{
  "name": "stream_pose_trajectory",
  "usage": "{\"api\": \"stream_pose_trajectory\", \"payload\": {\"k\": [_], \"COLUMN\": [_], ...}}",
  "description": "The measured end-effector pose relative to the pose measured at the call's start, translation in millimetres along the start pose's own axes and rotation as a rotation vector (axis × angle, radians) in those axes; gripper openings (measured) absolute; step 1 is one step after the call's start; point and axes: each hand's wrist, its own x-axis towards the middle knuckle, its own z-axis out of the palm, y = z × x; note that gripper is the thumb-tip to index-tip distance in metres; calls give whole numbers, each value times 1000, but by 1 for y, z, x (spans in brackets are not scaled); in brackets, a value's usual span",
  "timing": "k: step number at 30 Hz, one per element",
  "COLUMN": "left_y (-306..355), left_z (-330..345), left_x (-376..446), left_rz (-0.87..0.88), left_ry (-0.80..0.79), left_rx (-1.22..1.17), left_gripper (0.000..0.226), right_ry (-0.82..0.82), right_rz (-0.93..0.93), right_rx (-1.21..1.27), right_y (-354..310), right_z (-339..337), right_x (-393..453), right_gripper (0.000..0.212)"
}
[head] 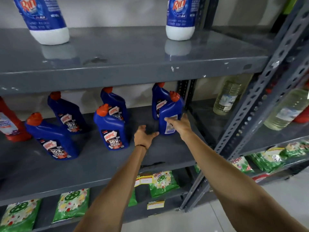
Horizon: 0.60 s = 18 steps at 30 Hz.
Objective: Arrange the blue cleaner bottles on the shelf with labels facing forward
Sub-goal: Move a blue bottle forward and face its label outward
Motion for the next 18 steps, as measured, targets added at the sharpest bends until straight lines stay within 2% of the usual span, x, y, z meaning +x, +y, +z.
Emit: {"api": "stream_pose_trajectory", "payload": {"k": [2, 6, 9, 18], "left_y": [15, 32, 34, 23], "left_z": [13, 28, 39, 41], "left_x": [6, 12, 17, 16], "left_rz": [28, 91, 101, 162], "left_ry": [-37, -93, -126, -76], "left_rx": [-1, 26, -4, -13], "left_gripper": [73, 67, 58, 41], "right_ry": [-66, -104, -106, -160], "right_rz": [-32, -70, -95, -183], "right_rx": [-67, -199, -240, -193], "right_y": [1, 0, -1, 0], "right_z": [-3, -7, -11, -23], "right_x": [14, 19, 17, 8], "right_gripper": [97, 101, 91, 62]}}
